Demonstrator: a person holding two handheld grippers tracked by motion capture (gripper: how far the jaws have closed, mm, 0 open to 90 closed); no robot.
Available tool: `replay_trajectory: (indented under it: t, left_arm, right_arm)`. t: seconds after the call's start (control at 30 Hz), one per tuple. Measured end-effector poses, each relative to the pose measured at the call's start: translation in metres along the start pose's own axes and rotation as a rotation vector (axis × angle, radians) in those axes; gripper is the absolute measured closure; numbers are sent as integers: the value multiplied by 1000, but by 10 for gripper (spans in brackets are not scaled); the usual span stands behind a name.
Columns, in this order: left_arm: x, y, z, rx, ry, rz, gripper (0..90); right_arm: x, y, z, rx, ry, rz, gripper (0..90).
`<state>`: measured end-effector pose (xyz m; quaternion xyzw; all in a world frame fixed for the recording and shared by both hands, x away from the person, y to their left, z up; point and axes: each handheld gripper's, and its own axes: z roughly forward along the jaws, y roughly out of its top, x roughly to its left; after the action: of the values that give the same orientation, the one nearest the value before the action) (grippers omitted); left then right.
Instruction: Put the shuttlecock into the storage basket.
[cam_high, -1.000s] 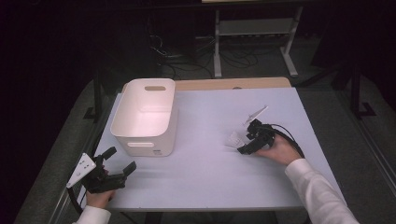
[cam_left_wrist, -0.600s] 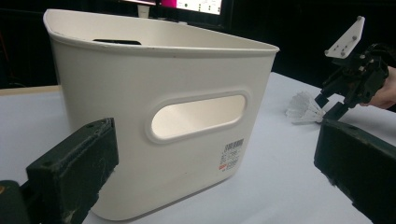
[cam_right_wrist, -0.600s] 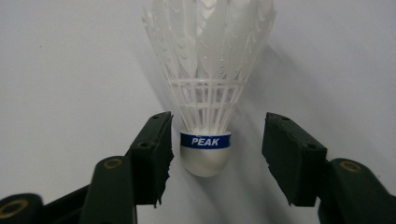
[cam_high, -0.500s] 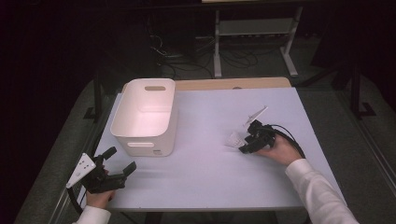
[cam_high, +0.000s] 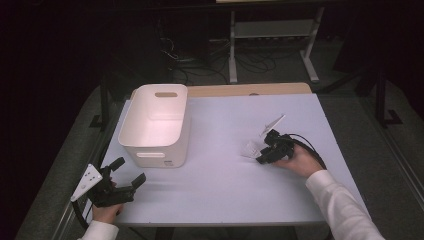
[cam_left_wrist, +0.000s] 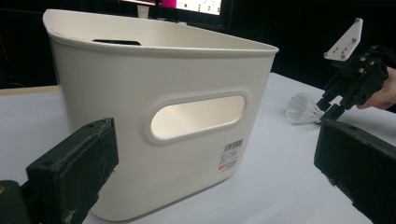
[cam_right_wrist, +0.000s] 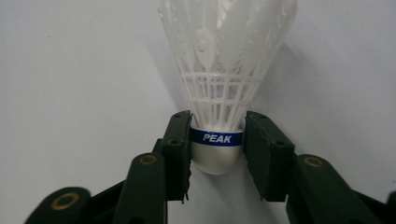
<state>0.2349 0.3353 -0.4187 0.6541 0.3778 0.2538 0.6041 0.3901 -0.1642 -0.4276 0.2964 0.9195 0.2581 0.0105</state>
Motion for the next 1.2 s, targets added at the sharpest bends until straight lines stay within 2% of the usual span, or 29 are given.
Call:
replay_trajectory:
  t: [0.13, 0.3, 0.7, 1.0, 1.2]
  left_arm:
    - [0, 0, 0, 4, 0, 2, 0]
    - [0, 0, 0, -2, 1, -1, 0]
    - [0, 0, -1, 0, 0, 6, 0]
    - [-1, 1, -1, -1, -1, 0, 0]
    - [0, 1, -1, -2, -1, 0, 0]
  right_arm:
    - [0, 0, 0, 3, 9, 1, 634]
    - [-1, -2, -3, -2, -7, 5, 640]
    - [0, 4, -20, -24, -8, 6, 641]
    - [5, 14, -28, -20, -10, -13, 641]
    - [8, 23, -34, -30, -19, -45, 641]
